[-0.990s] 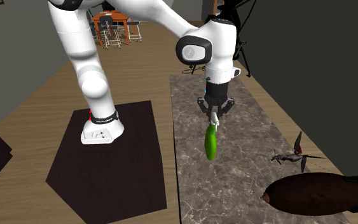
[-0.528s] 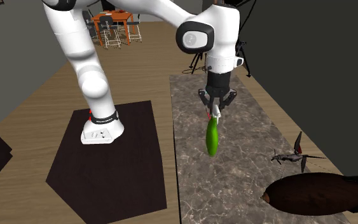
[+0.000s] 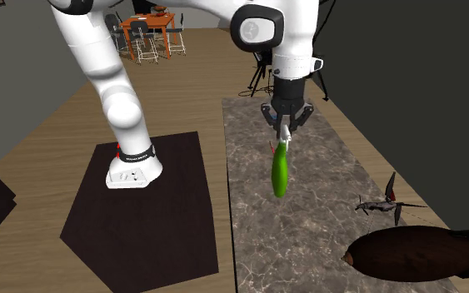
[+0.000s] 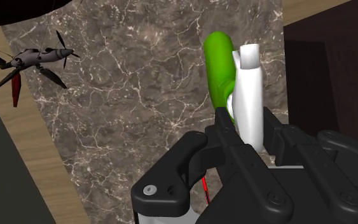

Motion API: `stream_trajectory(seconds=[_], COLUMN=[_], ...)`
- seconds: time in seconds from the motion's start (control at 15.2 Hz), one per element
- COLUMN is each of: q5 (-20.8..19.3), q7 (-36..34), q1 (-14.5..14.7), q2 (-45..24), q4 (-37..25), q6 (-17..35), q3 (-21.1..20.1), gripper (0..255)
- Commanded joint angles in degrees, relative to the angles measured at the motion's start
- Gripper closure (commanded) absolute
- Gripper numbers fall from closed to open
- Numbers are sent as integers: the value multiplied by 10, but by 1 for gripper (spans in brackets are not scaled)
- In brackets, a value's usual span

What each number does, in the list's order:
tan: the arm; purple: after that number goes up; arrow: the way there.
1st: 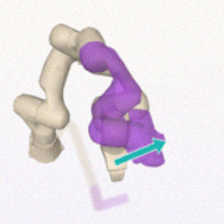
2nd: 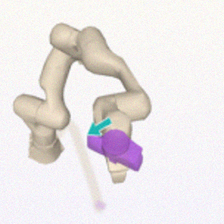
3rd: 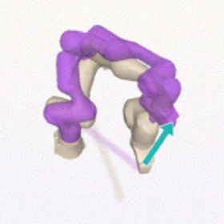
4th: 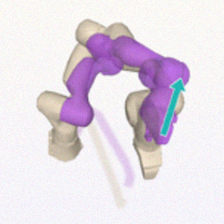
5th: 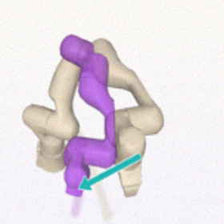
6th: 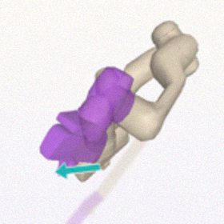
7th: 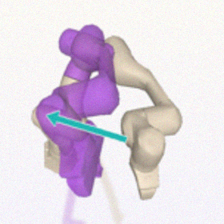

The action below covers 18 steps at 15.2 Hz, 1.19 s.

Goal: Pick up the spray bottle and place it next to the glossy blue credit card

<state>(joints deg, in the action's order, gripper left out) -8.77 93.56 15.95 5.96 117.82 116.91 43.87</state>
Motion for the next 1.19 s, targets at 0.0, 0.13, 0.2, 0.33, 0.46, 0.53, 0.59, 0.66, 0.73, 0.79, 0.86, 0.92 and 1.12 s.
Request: stream_trajectory(seconds=[0.0, 0.13, 0.2, 0.33, 0.46, 0.53, 0.59, 0.66, 0.73, 0.79, 0.86, 0.92, 1.12], q5=[-3, -5, -6, -7, -8, -8, -8, -8, -8, -8, -8, -7, -5], q7=[-2, -3, -3, -4, -3, -3, -3, -3, -2, -2, -1, -1, 2], q1=[0, 1, 1, 2, 2, 2, 3, 3, 3, 3, 4, 4, 5], q2=[6, 10, 12, 15, 17, 18, 19, 19, 20, 20, 20, 20, 19], q4=[-12, -24, -30, -43, -57, -64, -71, -78, -85, -93, -100, -108, -132], q6=[-16, -32, -40, -55, -70, -78, -86, -93, -101, -109, -116, -124, -147], q3=[-2, -4, -5, -7, -8, -9, -9, -10, -11, -11, -12, -12, -13], gripper=[255, 255, 255, 255, 255, 255, 255, 255, 255, 255, 255, 255, 255])
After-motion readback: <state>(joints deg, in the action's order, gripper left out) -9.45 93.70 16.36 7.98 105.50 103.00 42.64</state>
